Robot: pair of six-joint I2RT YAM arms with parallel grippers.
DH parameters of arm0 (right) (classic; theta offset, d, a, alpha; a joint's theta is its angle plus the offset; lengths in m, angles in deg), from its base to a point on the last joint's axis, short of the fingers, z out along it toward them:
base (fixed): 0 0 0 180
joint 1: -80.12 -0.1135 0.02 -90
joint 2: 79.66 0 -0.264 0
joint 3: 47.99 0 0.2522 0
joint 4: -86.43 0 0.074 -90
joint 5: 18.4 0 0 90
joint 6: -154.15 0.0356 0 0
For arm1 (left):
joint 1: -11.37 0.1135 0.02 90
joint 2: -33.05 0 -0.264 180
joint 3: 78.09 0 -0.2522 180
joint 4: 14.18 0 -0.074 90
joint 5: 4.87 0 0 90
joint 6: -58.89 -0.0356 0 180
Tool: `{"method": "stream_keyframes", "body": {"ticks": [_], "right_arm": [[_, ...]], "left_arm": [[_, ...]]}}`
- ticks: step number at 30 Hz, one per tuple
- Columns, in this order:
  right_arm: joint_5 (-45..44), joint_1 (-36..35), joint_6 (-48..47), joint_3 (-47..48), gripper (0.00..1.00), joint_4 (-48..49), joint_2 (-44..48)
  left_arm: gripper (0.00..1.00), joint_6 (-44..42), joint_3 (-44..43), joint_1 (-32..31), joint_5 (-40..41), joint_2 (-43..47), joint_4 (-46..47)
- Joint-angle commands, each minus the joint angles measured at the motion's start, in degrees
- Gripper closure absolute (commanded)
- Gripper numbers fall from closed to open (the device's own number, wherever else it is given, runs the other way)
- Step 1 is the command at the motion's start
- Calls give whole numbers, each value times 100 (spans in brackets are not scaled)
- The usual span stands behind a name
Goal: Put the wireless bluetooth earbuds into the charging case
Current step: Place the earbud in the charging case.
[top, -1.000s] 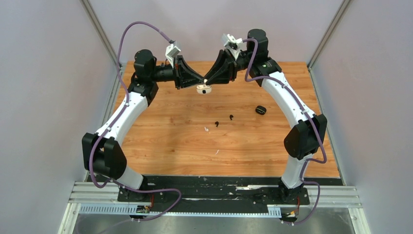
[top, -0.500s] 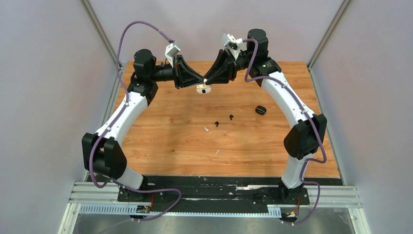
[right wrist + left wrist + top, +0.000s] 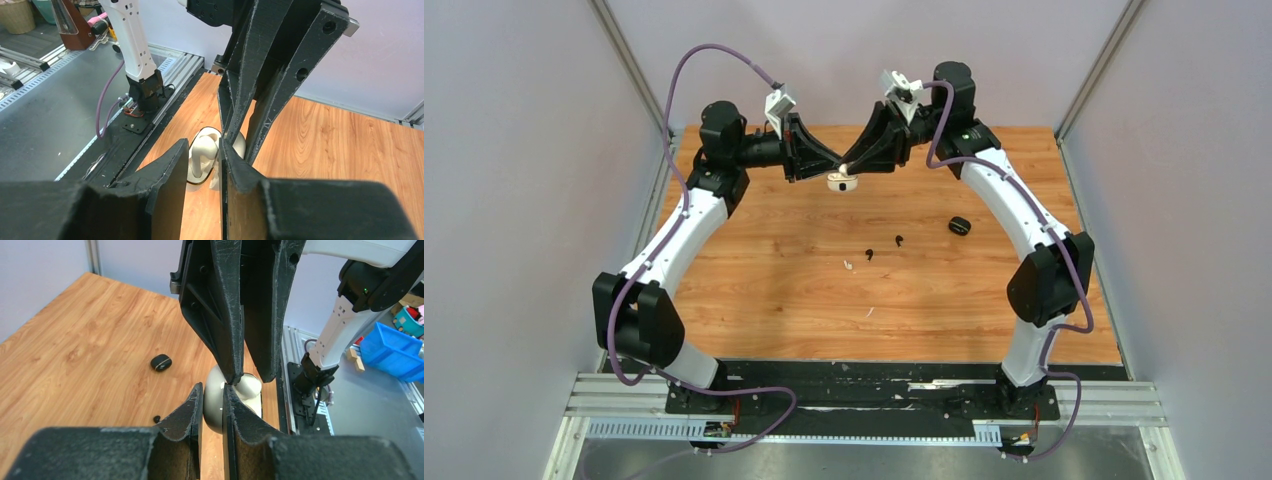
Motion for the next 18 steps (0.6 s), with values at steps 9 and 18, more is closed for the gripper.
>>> {"method": "stream_keyframes", "body": {"ticks": [9,18], "right_arm": [[900,17,68,-280,74,-55,79],[755,6,51,-169,73,-30,51]], "left_arm": [[100,-150,-239,17,74,434,618],[100,-348,-181,17,107,457,269]]}}
